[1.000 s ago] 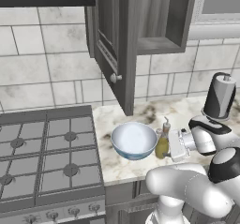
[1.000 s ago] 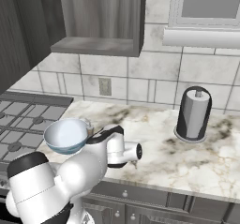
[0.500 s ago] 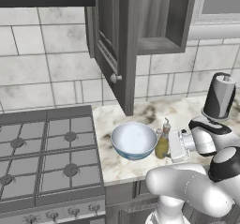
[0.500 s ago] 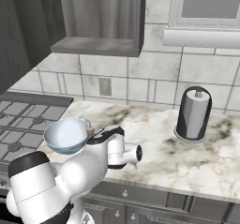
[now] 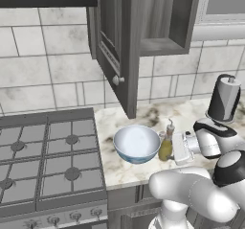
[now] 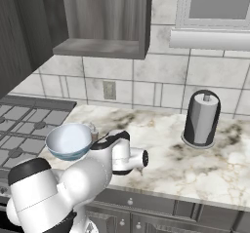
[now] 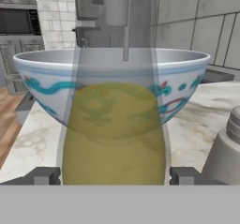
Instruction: Retrieve the bottle and the shaker from the cabinet and place them next to the mixing bowl on the counter. Then add garlic from the fridge to the mixing bowl.
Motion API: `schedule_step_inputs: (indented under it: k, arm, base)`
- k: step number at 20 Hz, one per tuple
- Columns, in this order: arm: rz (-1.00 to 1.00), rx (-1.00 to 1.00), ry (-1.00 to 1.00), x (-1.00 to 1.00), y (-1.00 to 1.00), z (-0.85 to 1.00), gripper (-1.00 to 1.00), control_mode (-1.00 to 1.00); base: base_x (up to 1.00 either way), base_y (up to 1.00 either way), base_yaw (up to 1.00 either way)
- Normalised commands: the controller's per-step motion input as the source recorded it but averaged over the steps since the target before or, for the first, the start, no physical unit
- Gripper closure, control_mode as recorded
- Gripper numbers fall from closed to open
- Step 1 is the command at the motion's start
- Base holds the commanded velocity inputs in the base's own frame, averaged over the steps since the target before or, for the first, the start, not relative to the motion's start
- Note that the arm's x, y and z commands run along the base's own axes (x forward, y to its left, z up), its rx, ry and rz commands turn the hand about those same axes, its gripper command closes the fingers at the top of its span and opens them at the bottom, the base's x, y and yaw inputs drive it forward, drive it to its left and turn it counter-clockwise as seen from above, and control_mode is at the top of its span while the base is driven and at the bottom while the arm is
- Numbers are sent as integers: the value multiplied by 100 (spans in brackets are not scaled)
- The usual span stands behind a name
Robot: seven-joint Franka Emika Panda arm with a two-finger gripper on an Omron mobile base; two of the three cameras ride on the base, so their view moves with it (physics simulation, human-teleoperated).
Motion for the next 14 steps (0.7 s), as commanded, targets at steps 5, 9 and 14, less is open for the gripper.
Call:
schedule_step_inputs:
  k: [5,9,14]
  arm:
    - [0,0,0,0,0,0,-100,-100]
    - [0,0,0,0,0,0,-100,-100]
    - [0,0,0,0,0,0,-100,-100]
  base:
    - [0,0,0]
    - [0,0,0]
    - [0,0,0]
